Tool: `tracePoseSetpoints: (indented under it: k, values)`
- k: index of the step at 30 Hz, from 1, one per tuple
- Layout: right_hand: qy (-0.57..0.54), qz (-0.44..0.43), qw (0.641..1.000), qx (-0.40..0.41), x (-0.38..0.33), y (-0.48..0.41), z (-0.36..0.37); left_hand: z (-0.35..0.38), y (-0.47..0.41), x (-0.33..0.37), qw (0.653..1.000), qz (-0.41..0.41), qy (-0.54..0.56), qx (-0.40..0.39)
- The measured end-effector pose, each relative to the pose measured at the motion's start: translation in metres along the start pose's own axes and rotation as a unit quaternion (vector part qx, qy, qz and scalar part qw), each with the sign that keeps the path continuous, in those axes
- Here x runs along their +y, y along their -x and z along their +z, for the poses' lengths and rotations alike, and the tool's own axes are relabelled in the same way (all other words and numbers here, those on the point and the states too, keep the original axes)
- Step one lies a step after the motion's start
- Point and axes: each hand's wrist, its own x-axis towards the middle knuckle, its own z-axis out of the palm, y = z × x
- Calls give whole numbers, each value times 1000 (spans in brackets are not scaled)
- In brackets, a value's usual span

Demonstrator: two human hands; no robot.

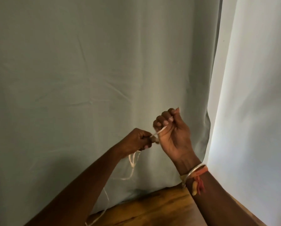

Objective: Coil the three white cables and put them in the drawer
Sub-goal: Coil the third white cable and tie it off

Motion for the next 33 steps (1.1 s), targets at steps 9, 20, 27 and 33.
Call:
tracePoseSetpoints:
  k: [9,20,27,33]
  values:
    - [537,-252,780,198,-9,-32,-29,7,10,10,983,-65,-130,-112]
    - [778,250,575,-42,5,3,-62,-44,5,31,901,-62,-397,-162]
    - [314,476,820,-51,10,19,-60,-67,12,39,964,9,-263,-39]
    - [73,443,887,-106,16,19,-46,-67,17,19,995,2,-71,70]
